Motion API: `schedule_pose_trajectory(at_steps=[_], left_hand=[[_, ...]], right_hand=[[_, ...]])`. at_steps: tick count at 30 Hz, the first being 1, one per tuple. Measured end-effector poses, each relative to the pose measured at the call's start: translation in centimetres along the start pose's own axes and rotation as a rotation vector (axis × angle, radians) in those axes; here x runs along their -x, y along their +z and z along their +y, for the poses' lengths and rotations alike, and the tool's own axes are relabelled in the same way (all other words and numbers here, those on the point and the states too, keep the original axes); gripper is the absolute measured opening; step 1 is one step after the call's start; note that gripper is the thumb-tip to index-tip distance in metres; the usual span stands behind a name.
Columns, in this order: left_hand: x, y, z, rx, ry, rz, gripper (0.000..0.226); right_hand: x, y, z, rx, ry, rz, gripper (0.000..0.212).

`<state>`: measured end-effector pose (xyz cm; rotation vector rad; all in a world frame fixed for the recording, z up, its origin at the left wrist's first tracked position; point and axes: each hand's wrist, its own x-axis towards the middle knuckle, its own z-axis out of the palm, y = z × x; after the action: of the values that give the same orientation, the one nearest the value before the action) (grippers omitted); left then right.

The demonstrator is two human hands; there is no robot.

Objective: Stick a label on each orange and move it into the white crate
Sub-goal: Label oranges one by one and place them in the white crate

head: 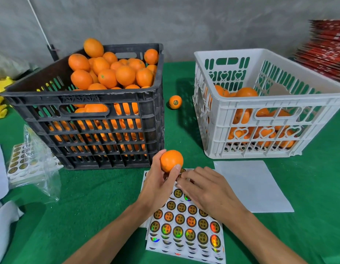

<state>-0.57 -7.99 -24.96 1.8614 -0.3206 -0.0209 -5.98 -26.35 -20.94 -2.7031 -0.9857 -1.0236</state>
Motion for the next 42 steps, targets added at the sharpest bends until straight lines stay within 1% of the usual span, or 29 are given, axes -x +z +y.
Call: schedule_pose_trajectory(at_steps=[3, 5, 6, 7, 8, 9, 11, 12, 14, 19, 21, 23, 25, 27, 28, 32, 37, 40, 42], left_hand=[[-0.1, 0.0, 0.2, -0.047, -0.007, -0.003, 0.070], [-0.2, 0.0, 0.3, -0.062, -0.018, -0.011, 0.070], [-0.2, -0.1, 0.3, -0.061, -0.025, -0.013, 0.071], [-0.2, -0.1, 0.4, -0.056, -0.030, -0.013, 0.071], [-0.2, -0.2, 0.4, -0.048, -0.030, -0.013, 0.071], [-0.2, -0.2, 0.5, -0.033, -0.022, -0.015, 0.070], [-0.1, -0.2, 0.6, 0.013, -0.011, -0.041, 0.068], [0.0, -0.2, 0.6, 0.033, -0.008, -0.058, 0.068], [0.1, -0.2, 0.8, 0.045, 0.006, -0.073, 0.069], [0.5, -0.2, 2.0, 0.033, 0.091, -0.060, 0.074], [0.6, 0.0, 2.4, 0.071, 0.107, -0.054, 0.073], [0.6, 0.2, 2.7, 0.083, 0.138, -0.040, 0.070], [0.5, 0.3, 3.1, 0.108, 0.155, -0.031, 0.068], [0.5, 0.4, 3.3, 0.126, 0.160, -0.027, 0.067], [0.6, 0.5, 3.5, 0.128, 0.161, -0.023, 0.067], [0.4, 0.8, 3.8, 0.144, 0.155, 0.014, 0.067], [0.6, 1.0, 4.0, 0.201, 0.148, 0.015, 0.064], [0.7, 1.1, 4.4, 0.279, 0.133, 0.019, 0.056], [0.7, 1.2, 4.8, 0.299, 0.117, 0.037, 0.055]], right_hand=[[0.6, 0.2, 0.4, 0.031, -0.082, 0.076, 0.017], [0.9, 0.2, 0.6, 0.003, -0.112, 0.127, 0.019], [1.0, 0.2, 0.6, -0.025, -0.103, 0.148, 0.018], [1.1, 0.2, 0.5, -0.073, -0.050, 0.158, 0.018], [1.1, 0.3, 0.3, -0.166, 0.059, 0.164, 0.018], [1.1, 0.5, 0.1, -0.310, 0.223, 0.177, 0.017], [0.6, 0.6, -0.2, -0.694, 0.583, 0.219, 0.019], [0.3, 0.6, -0.3, -0.832, 0.698, 0.232, 0.020], [0.0, 0.6, -0.4, -0.901, 0.771, 0.232, 0.020], [-0.1, 0.4, -0.2, -0.907, 0.820, 0.208, 0.018], [0.0, 0.4, -0.1, -0.836, 0.828, 0.193, 0.019], [0.0, 0.3, -0.2, -0.781, 0.850, 0.180, 0.027], [-0.2, 0.0, 0.0, -0.776, 0.866, 0.161, 0.037], [-0.4, -0.3, 0.2, -0.760, 0.843, 0.137, 0.041], [-0.5, -0.5, 0.2, -0.766, 0.823, 0.147, 0.039], [-0.5, -1.1, 0.0, -0.871, 0.767, 0.303, 0.022], [-0.6, -1.0, -0.2, -0.913, 0.806, 0.212, 0.023], [-0.3, -0.5, -0.2, -0.837, 0.794, 0.206, 0.026], [-0.2, -0.4, -0.4, -0.795, 0.762, 0.189, 0.029]])
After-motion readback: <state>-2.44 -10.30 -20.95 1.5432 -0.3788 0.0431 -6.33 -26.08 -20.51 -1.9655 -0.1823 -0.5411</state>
